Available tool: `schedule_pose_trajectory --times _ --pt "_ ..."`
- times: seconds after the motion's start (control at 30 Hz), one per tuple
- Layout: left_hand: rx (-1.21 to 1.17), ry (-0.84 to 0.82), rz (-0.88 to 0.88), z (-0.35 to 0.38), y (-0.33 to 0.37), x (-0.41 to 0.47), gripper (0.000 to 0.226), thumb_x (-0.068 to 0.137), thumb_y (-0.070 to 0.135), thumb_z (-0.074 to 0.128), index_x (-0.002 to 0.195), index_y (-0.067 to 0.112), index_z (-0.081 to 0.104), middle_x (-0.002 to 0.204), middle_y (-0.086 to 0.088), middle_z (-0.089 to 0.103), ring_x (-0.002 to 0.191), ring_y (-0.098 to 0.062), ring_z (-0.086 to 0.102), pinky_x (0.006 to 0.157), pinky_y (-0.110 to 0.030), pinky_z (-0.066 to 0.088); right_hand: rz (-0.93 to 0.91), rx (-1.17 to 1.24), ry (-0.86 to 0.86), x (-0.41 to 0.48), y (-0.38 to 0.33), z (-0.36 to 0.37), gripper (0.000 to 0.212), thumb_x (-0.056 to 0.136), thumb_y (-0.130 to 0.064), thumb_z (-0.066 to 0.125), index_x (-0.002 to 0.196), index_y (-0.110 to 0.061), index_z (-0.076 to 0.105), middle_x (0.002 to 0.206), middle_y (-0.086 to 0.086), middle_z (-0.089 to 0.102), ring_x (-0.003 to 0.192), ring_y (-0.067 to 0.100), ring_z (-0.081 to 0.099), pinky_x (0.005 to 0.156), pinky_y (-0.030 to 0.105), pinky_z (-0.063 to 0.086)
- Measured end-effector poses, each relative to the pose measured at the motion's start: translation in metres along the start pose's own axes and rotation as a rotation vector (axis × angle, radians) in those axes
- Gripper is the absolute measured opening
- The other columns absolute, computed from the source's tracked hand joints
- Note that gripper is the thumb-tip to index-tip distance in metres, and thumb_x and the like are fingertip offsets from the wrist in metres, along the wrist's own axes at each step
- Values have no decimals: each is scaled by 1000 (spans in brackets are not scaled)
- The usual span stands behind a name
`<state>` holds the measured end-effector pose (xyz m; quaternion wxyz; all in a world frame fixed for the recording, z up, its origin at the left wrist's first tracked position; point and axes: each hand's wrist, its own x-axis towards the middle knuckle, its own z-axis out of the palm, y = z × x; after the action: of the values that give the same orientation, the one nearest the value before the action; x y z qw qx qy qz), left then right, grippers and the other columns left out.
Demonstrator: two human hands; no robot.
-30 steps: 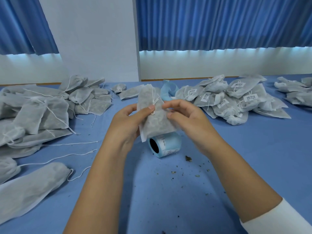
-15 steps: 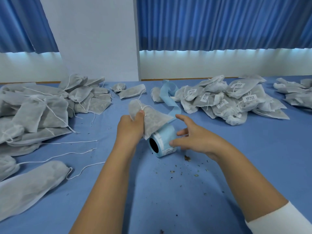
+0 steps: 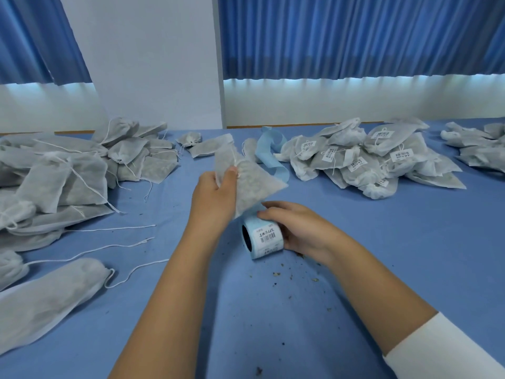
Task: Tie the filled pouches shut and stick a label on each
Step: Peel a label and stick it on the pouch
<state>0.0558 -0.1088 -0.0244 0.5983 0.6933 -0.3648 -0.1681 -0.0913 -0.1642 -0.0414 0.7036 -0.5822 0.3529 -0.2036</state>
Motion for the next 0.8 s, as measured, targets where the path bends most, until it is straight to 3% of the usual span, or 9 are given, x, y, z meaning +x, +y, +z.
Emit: schedule_pose_trajectory --times 0.13,0.3,0.37,0.4,0.47,0.57,0.63,0.7,0.8 --pt "132 -52 -157 3 -10 3 44 101 39 47 65 16 39 65 1 42 54 -13 39 38 -16 29 -34 22 -3 -6 -6 -2 16 94 -20 61 109 -18 66 94 4 73 84 13 69 67 25 56" --pt "64 -48 -262 0 -11 8 37 101 37 48 76 11 53 86 -9 61 87 -30 64 79 -39 55 -210 -459 135 -20 -20 -15 21 86 -18 68 103 -30 67 95 -3 74 87 13 69 83 29 55" --pt "57 -49 -281 1 -11 8 35 100 37 48 80 10 56 95 -14 66 95 -33 67 91 -45 55 -283 -517 142 -23 -20 -13 16 86 -15 70 99 -25 72 97 2 71 81 12 65 82 24 53" --pt "62 -53 -285 2 -11 9 35 100 38 48 84 8 58 99 -16 66 94 -33 66 90 -44 55 -310 -539 147 -23 -19 -11 15 87 -14 70 99 -23 73 94 2 70 77 7 63 78 19 51" --pt "89 -53 -264 2 -11 8 40 101 41 47 98 4 63 92 -15 65 77 -25 60 69 -35 51 -353 -608 168 -22 -17 -9 15 87 -13 71 100 -18 73 89 -3 68 71 1 58 72 12 47" --pt "121 -48 -251 0 -10 7 55 101 42 46 116 -10 58 77 -11 56 61 -15 45 52 -29 31 -389 -658 200 -20 -16 -8 18 86 -13 72 104 -14 72 89 -3 69 74 3 60 77 16 49" --pt "101 -62 -244 1 -10 8 46 101 42 47 100 -2 63 80 -11 57 70 -21 54 58 -32 41 -403 -688 214 -20 -16 -9 19 85 -14 73 105 -15 73 91 -4 70 74 0 60 74 10 47" --pt "53 -58 -257 1 -9 8 39 100 41 49 77 10 55 87 -12 59 84 -30 63 79 -41 54 -428 -727 233 -21 -15 -10 19 85 -15 74 104 -17 75 91 -6 71 72 -5 59 71 4 45" --pt "30 -50 -263 0 -9 8 40 99 40 51 70 13 50 84 -11 59 88 -32 65 89 -45 54 -495 -826 273 -23 -15 -9 19 85 -18 75 104 -19 76 98 -7 69 79 -3 61 75 7 46"
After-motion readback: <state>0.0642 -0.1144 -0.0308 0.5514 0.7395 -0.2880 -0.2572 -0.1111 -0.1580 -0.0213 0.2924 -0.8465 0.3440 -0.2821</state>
